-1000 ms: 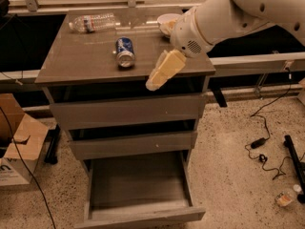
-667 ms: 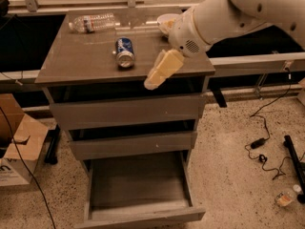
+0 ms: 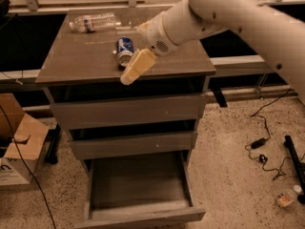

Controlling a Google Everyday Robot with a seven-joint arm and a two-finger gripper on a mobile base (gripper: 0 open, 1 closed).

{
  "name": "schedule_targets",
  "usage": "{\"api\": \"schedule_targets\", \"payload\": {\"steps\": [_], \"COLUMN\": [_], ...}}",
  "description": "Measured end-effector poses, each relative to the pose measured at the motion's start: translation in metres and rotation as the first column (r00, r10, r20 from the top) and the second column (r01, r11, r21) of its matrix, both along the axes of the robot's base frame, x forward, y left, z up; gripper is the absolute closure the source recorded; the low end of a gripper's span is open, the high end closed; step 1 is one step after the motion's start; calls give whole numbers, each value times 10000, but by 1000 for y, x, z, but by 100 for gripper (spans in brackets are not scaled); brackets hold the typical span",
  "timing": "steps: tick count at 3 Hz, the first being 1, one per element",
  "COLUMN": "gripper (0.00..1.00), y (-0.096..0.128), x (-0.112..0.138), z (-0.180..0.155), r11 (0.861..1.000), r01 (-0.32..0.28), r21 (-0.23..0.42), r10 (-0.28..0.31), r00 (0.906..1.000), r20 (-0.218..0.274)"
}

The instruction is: Place pepsi can into bottom drawer

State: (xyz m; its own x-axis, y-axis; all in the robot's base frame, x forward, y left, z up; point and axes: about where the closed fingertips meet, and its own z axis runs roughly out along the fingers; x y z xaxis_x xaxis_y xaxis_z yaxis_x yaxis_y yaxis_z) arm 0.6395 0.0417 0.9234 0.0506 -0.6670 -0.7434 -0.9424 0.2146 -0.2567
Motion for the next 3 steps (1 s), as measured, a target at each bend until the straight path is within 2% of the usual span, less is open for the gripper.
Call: {"api": "schedule_targets", "payload": {"steps": [1, 2, 3], "gripper": [0, 0, 0], "y": [19, 36, 36], "x": [28, 80, 81], "z": [-14, -40, -40], "r11": [9986, 9898, 9895], "r01": [75, 238, 241], "r21": [518, 1402, 1422], "r10": [-67, -154, -156], "r00": [9998, 9980, 9980], "r20": [-164, -613, -610]}}
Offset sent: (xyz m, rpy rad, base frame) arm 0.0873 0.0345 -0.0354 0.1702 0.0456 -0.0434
